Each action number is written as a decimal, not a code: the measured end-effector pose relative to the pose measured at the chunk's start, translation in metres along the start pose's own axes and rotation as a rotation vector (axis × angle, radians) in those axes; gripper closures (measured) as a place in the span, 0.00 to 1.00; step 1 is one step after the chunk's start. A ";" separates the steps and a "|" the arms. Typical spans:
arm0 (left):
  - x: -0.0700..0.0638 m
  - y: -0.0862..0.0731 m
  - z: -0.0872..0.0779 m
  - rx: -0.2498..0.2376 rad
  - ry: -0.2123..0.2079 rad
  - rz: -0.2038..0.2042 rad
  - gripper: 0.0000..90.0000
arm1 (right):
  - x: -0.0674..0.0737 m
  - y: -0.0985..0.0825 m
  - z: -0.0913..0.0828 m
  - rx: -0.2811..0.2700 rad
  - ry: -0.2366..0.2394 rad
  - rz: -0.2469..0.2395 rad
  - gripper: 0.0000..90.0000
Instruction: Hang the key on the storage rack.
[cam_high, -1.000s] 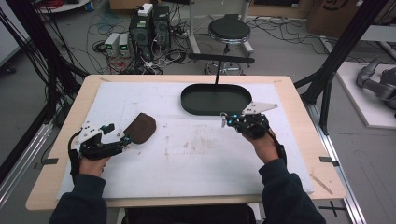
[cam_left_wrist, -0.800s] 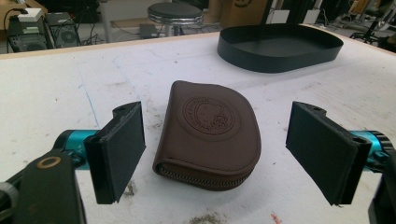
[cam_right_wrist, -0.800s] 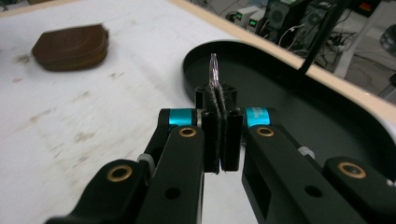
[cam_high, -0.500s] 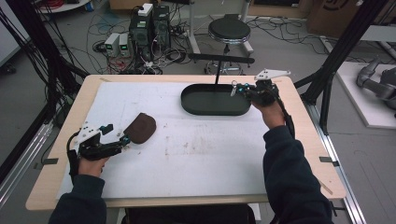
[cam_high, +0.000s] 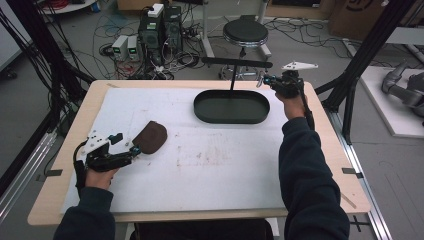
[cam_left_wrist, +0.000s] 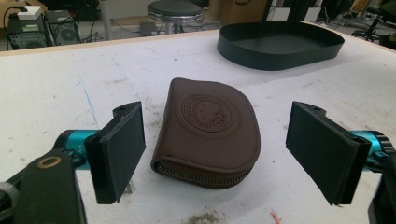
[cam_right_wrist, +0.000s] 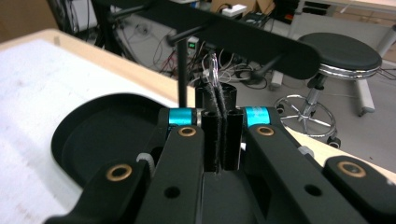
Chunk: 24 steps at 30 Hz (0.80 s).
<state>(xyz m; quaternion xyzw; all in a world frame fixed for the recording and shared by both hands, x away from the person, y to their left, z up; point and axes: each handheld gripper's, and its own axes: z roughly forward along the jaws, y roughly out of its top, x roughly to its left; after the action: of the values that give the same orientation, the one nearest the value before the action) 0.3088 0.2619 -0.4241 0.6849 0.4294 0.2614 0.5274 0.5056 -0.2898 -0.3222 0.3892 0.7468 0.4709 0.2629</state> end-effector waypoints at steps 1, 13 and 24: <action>0.000 0.000 0.000 -0.001 -0.001 -0.001 0.22 | 0.000 0.000 0.000 0.000 0.000 0.000 1.00; 0.001 0.000 0.000 -0.008 0.003 -0.004 0.22 | -0.016 -0.007 0.006 -0.021 -0.051 0.075 1.00; 0.002 0.000 -0.002 -0.009 0.011 -0.005 0.22 | -0.017 -0.003 0.020 0.028 -0.199 0.155 0.81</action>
<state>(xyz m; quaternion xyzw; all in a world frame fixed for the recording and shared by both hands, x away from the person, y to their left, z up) 0.3085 0.2641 -0.4234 0.6800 0.4329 0.2659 0.5287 0.5295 -0.2946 -0.3326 0.4941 0.6911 0.4385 0.2932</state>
